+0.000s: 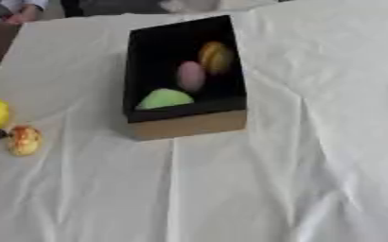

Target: Pick up objects on the table and place them in the box.

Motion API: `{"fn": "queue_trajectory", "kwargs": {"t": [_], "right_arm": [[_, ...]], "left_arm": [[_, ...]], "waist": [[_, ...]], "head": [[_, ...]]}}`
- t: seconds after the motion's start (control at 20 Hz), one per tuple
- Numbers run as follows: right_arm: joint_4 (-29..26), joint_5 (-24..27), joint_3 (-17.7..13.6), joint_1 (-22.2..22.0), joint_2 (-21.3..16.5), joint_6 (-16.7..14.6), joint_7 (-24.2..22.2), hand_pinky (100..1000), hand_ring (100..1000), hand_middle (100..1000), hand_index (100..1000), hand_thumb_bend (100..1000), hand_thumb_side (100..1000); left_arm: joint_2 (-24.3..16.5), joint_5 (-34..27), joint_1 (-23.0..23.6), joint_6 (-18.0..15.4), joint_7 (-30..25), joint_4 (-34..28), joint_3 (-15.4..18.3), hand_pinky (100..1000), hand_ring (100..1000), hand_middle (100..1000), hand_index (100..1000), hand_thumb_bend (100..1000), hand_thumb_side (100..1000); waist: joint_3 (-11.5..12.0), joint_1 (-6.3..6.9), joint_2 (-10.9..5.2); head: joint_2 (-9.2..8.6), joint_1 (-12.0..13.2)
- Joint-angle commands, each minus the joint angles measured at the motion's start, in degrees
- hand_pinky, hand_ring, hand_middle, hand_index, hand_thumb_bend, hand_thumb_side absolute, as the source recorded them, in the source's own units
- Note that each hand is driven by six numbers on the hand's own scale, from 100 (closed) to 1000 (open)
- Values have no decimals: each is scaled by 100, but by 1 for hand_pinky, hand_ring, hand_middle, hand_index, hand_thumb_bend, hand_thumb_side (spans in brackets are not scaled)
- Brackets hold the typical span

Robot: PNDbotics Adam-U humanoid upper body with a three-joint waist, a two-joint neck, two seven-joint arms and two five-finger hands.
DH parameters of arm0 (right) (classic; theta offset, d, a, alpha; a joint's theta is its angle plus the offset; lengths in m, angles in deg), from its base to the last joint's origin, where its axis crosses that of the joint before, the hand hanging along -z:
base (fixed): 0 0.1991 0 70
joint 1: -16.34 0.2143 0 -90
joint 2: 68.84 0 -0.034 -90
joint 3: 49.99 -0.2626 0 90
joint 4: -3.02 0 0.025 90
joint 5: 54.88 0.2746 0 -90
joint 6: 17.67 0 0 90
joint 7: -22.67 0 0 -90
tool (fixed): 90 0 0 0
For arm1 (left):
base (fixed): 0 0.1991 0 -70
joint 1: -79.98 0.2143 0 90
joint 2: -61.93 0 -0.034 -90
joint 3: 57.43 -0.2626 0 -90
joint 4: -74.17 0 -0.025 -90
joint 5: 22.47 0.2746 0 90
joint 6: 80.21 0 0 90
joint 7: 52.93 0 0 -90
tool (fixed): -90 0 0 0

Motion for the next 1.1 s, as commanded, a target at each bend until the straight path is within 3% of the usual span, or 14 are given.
{"fn": "queue_trajectory", "kwargs": {"t": [0.05, 0.55, 0.6, 0.65, 0.7, 0.75, 0.8, 1.05, 1.1], "right_arm": [[-64, 17, -68, 31, -109, 18, 16, 843, 842, 762, 859, 100, 578], [-64, 8, -58, 39, -87, 44, 4, 843, 842, 760, 859, 100, 581], [-64, 7, -56, 43, -85, 48, 2, 843, 842, 760, 859, 100, 583], [-64, 5, -54, 48, -79, 50, 1, 843, 842, 760, 859, 100, 583], [-64, 5, -53, 51, -74, 53, 2, 844, 842, 760, 859, 100, 586], [-64, 6, -52, 53, -69, 58, 3, 844, 843, 760, 860, 100, 586], [-64, 7, -50, 55, -65, 61, 4, 844, 842, 760, 860, 100, 589], [-64, 17, -41, 62, -59, 55, 13, 844, 842, 758, 860, 100, 598], [-64, 20, -39, 60, -56, 57, 15, 844, 841, 758, 860, 100, 600]], "left_arm": [[-165, 61, -76, 46, -5, -5, 102, 785, 851, 849, 924, 608, 342], [-99, 159, -169, 72, 14, 213, 90, 770, 841, 837, 914, 556, 276], [-96, 154, -173, 68, 17, 223, 89, 750, 828, 822, 898, 474, 197], [-85, 139, -182, 71, 18, 240, 86, 748, 827, 821, 897, 464, 187], [-76, 122, -191, 76, 19, 255, 81, 737, 820, 813, 888, 401, 123], [-69, 105, -198, 80, 21, 267, 76, 736, 819, 812, 887, 388, 111], [-64, 92, -203, 82, 22, 275, 70, 725, 813, 806, 881, 309, 100], [-63, 110, -216, 77, -83, 304, 48, 709, 799, 794, 870, 227, 100], [-63, 125, -220, 85, -89, 309, 50, 683, 779, 776, 850, 157, 100]], "waist": [[-4, 51, -57], [-53, 55, -11], [-54, 55, -9], [-61, 57, 0], [-68, 58, 6], [-73, 58, 12], [-77, 59, 17], [-89, 64, 28], [-90, 65, 28]], "head": [[-95, 31], [-115, 57], [-115, 58], [-117, 60], [-118, 60], [-120, 61], [-122, 62], [-129, 63], [-132, 60]]}}
